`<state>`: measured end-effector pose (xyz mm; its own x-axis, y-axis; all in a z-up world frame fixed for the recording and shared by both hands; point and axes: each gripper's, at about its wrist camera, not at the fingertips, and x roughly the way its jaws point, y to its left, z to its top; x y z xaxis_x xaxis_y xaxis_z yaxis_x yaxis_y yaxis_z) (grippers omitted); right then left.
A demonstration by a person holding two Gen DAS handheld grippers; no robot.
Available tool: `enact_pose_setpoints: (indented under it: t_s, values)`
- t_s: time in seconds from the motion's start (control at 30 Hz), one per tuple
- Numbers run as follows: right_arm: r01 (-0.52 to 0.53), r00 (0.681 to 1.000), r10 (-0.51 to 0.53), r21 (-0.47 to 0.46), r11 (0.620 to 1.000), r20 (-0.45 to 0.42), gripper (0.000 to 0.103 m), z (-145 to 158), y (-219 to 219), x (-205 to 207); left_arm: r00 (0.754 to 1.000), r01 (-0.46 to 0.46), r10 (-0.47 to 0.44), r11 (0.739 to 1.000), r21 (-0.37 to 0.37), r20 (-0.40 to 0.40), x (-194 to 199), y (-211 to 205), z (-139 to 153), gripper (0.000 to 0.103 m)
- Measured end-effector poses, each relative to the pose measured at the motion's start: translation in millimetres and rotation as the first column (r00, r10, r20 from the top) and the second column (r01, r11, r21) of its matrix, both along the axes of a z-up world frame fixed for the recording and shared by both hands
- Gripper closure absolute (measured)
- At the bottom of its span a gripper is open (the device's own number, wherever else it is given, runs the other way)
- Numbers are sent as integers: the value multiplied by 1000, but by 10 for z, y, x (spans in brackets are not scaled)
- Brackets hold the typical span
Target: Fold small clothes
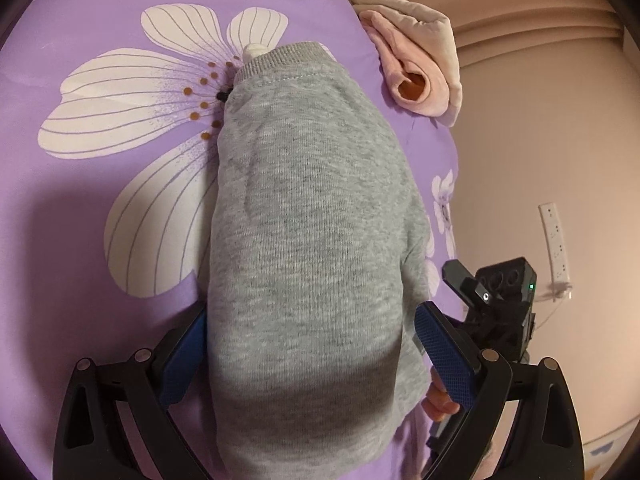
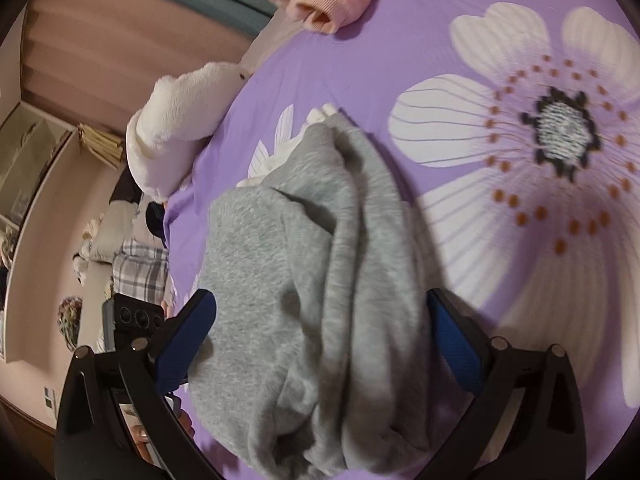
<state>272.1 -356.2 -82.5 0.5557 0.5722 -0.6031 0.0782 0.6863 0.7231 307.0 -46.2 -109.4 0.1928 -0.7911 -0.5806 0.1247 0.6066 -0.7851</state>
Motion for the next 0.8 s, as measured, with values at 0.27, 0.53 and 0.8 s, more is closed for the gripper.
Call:
enact_pose_setpoints:
  t_s: [0.27, 0.53, 0.8]
  values:
    - [-19, 1000, 19, -45, 999, 0, 0, -22, 126, 156, 1000, 11, -11, 999, 39, 14, 30, -78, 0, 6]
    - [-4, 1000, 4, -93, 996, -7, 9, 22, 128, 206, 1000, 12, -12, 999, 38, 4, 87, -99, -14, 6]
    - [47, 986, -8, -230, 972, 166, 11, 533, -53, -402, 1000, 14, -15, 998, 63, 13, 85, -150, 0, 6]
